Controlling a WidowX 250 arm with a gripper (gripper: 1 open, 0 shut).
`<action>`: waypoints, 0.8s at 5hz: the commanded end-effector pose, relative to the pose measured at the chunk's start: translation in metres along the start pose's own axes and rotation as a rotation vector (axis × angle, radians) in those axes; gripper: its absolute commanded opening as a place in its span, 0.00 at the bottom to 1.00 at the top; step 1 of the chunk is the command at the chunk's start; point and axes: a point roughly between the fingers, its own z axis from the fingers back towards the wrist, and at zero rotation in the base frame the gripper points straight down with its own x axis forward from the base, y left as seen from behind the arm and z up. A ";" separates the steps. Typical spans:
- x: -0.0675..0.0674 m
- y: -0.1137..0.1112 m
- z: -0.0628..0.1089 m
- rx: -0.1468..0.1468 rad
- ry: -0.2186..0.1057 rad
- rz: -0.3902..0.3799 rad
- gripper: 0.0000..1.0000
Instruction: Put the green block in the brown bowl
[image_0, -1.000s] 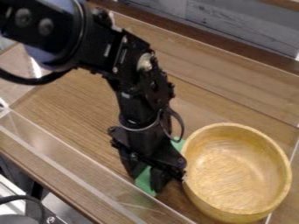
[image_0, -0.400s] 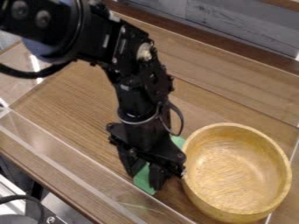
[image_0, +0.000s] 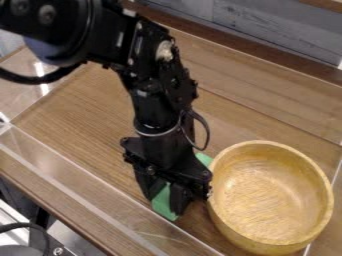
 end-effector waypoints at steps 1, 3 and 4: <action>0.011 0.000 0.013 -0.010 -0.059 -0.002 0.00; 0.012 0.002 0.025 -0.011 -0.061 0.004 0.00; 0.014 0.004 0.033 -0.010 -0.064 0.009 0.00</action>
